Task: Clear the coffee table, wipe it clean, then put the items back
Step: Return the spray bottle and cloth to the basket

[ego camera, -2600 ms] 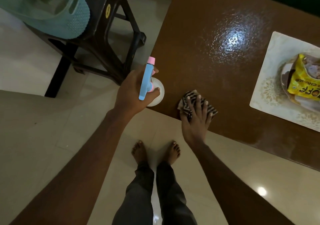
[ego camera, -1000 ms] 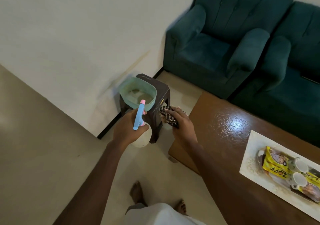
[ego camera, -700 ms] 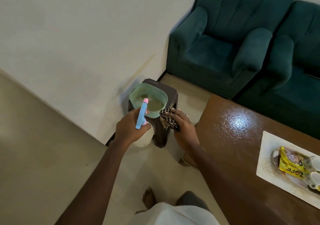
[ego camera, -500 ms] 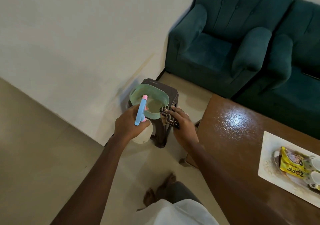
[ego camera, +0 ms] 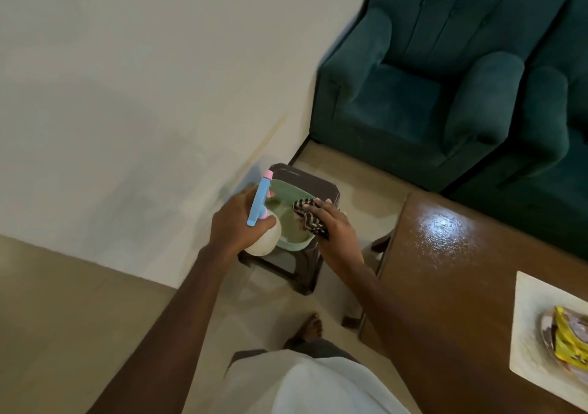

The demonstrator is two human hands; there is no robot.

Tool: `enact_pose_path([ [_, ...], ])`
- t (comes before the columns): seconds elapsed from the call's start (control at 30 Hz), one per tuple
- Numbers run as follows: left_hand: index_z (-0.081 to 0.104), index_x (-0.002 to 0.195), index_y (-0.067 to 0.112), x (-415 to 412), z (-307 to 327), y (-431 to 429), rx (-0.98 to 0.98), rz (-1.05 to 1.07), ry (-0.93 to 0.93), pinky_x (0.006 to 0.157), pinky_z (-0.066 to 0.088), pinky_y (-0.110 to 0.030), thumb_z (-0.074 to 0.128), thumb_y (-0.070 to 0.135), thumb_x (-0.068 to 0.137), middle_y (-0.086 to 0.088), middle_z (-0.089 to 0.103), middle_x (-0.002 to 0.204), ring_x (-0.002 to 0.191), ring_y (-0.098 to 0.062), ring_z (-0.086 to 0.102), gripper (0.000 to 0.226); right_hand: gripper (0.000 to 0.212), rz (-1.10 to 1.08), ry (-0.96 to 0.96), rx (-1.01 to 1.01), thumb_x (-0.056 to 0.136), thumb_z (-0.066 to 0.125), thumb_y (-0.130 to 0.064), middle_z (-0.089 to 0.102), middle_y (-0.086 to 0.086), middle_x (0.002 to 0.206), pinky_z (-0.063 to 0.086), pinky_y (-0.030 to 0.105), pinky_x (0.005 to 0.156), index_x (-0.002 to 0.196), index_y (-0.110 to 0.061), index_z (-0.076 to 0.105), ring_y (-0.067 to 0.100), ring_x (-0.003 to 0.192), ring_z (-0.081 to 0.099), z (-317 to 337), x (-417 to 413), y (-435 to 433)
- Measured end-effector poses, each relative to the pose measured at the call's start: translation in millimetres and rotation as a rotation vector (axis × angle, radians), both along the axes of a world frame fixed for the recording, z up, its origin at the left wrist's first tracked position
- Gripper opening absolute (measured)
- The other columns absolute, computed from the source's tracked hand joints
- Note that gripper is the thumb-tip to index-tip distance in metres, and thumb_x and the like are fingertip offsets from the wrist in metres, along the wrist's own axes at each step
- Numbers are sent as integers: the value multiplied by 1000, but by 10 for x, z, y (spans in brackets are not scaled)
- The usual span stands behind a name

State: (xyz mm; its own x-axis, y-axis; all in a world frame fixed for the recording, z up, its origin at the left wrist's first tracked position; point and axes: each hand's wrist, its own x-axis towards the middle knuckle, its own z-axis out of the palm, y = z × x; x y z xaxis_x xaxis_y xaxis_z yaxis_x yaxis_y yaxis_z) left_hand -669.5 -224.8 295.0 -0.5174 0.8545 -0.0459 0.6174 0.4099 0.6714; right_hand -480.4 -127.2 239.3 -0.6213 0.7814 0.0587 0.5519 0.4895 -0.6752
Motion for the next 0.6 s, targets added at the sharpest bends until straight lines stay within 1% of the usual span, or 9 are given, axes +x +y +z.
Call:
enact_pose_path([
  [0.1,58,115,31,-174,-5,218,4,-4,20,67,40,-19,75,32,79,9,64,94,83,-14,60,39,56,-8,-5,0,84,70,3,55,10,143,36,44,110,133,-21,63,34,134,46,-32,-125,192],
  [0.13,58,115,31,-227,-12,296,5,-14,22,68,41,-20,76,33,79,9,63,94,83,-14,60,40,56,-15,-12,-8,85,70,2,54,9,144,36,44,112,134,-21,62,34,135,45,-44,-162,254],
  [0.23,51,106,39,-345,-17,475,19,-30,35,79,51,-31,77,31,78,12,61,92,82,-15,60,38,56,-26,-27,-30,86,69,1,53,8,146,37,50,113,136,-24,61,33,138,43,-72,-264,385],
  [0.3,50,104,40,-388,-22,579,42,-34,40,80,54,-34,75,34,77,13,59,89,81,-17,61,38,56,-32,-42,-54,88,68,0,52,7,147,35,51,114,137,-25,59,32,140,40,-83,-326,452],
  [0.4,63,105,20,-434,-99,714,109,-35,82,71,52,-30,72,37,77,12,56,83,73,-15,60,33,55,-56,-43,-116,89,67,-2,50,5,149,33,48,117,138,-26,58,28,143,36,-144,-402,523],
  [0.47,65,101,14,-509,-194,806,146,-46,96,65,48,-20,73,34,78,10,56,80,68,-16,60,31,56,-71,-36,-173,90,66,-1,48,3,150,34,46,117,138,-28,57,25,144,35,-213,-459,570],
  [0.5,65,103,13,-557,-232,847,139,-69,84,65,44,-15,75,30,79,9,58,83,71,-15,61,31,57,-70,-38,-198,90,65,-1,48,1,150,35,45,116,139,-29,57,23,144,37,-239,-488,575],
  [0.53,64,107,13,-605,-273,874,120,-103,63,67,42,-15,76,28,80,7,60,88,75,-14,59,33,58,-64,-41,-212,89,65,0,49,1,149,37,43,115,139,-29,57,22,141,40,-260,-507,573],
  [0.6,62,113,9,-709,-368,973,79,-166,13,74,43,-22,78,26,79,5,58,93,79,-13,55,42,58,-86,-37,-232,88,65,3,51,1,145,39,34,113,138,-26,58,19,134,46,-338,-550,579],
])
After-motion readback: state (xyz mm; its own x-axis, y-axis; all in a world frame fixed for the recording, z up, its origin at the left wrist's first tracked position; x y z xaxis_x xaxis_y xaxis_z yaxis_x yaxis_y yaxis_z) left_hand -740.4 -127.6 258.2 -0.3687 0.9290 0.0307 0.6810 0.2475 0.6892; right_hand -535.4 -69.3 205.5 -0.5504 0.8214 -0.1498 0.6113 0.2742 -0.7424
